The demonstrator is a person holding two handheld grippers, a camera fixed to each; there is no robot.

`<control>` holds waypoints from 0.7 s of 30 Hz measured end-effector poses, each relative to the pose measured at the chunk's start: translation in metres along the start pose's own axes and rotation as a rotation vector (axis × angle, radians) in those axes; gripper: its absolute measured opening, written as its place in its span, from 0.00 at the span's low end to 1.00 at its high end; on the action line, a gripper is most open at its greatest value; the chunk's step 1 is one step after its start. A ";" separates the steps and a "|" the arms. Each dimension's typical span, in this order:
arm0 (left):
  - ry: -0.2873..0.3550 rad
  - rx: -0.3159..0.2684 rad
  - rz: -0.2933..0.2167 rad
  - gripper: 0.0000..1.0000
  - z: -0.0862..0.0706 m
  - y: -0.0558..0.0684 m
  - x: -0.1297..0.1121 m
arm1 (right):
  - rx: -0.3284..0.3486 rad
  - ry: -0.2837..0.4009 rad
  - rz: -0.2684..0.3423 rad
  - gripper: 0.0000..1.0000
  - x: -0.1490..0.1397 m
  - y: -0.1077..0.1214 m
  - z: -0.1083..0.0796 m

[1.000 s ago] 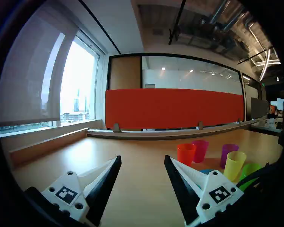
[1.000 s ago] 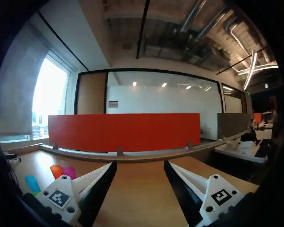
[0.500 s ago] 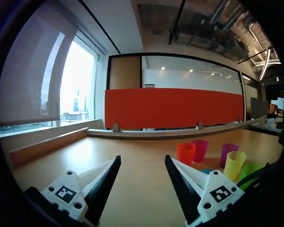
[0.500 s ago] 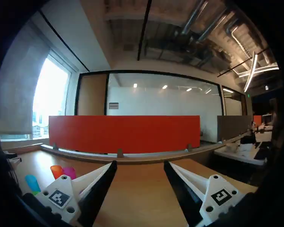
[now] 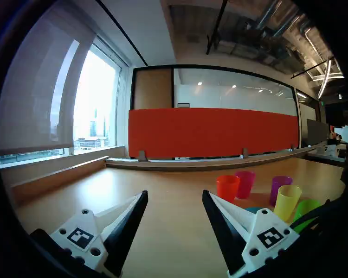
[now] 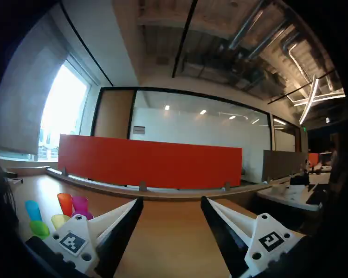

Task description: Pour water

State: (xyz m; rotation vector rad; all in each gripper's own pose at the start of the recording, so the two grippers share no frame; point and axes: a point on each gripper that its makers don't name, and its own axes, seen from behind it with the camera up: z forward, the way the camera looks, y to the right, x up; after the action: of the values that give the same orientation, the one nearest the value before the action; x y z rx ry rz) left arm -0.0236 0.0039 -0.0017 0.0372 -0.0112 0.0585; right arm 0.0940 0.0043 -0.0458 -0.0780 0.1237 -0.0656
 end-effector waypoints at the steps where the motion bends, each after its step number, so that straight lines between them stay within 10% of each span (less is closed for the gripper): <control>1: 0.000 0.000 0.000 0.86 0.000 0.000 0.000 | 0.006 0.002 0.008 0.96 -0.001 -0.002 0.001; 21: 0.000 0.000 0.000 0.86 -0.001 0.000 -0.001 | 0.092 -0.006 0.107 0.99 -0.049 -0.023 0.022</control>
State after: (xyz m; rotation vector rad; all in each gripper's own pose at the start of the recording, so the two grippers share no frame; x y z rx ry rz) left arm -0.0244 0.0038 -0.0025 0.0377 -0.0114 0.0586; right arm 0.0467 -0.0132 -0.0164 0.0207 0.1184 0.0359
